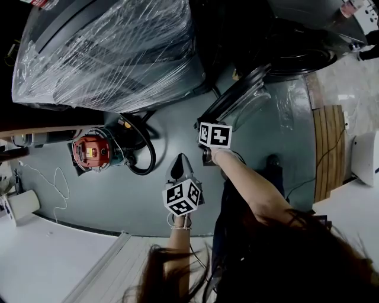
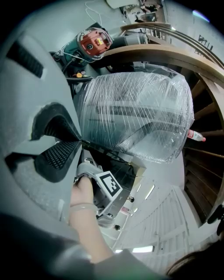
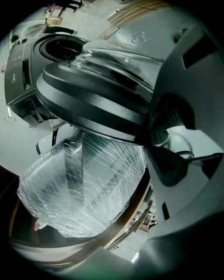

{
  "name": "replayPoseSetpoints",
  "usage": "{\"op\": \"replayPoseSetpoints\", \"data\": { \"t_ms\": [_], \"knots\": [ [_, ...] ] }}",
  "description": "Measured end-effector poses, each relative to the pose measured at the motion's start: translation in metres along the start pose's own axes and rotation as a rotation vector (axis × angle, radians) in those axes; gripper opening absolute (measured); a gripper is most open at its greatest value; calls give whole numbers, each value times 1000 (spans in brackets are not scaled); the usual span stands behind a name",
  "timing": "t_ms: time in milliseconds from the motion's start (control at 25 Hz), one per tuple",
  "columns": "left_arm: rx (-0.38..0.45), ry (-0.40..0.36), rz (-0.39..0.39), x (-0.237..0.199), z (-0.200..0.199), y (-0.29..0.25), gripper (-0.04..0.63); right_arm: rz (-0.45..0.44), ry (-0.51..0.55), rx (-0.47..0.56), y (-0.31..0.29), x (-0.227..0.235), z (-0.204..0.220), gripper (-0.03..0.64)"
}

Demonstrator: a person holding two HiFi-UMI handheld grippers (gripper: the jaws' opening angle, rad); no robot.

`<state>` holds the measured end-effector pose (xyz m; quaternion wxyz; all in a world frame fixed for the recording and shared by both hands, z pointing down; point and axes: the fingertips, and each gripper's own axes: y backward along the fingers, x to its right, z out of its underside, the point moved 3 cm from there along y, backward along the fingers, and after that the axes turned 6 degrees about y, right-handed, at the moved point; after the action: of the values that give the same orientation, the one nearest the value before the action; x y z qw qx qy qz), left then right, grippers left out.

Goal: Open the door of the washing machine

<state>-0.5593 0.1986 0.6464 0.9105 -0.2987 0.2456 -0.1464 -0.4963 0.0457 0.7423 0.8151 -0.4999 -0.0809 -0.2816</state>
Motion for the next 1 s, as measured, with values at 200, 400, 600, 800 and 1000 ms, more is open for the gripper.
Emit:
{"op": "replayPoseSetpoints", "data": {
  "t_ms": [200,400,600,800,1000],
  "knots": [
    [0,3,-12,-4,4,8,12,-26,12,-3,-3,-5,0,114],
    [6,0,-28,-6,3,19,12,-65,18,-4,0,-17,2,115],
    [17,-5,-40,-4,-1,28,12,-89,104,10,14,-26,4,115],
    [36,4,-35,11,-6,33,12,-92,160,16,35,-17,4,109],
    [40,-17,-19,31,-7,38,11,-94,212,36,62,-8,-1,103]
  ]
}}
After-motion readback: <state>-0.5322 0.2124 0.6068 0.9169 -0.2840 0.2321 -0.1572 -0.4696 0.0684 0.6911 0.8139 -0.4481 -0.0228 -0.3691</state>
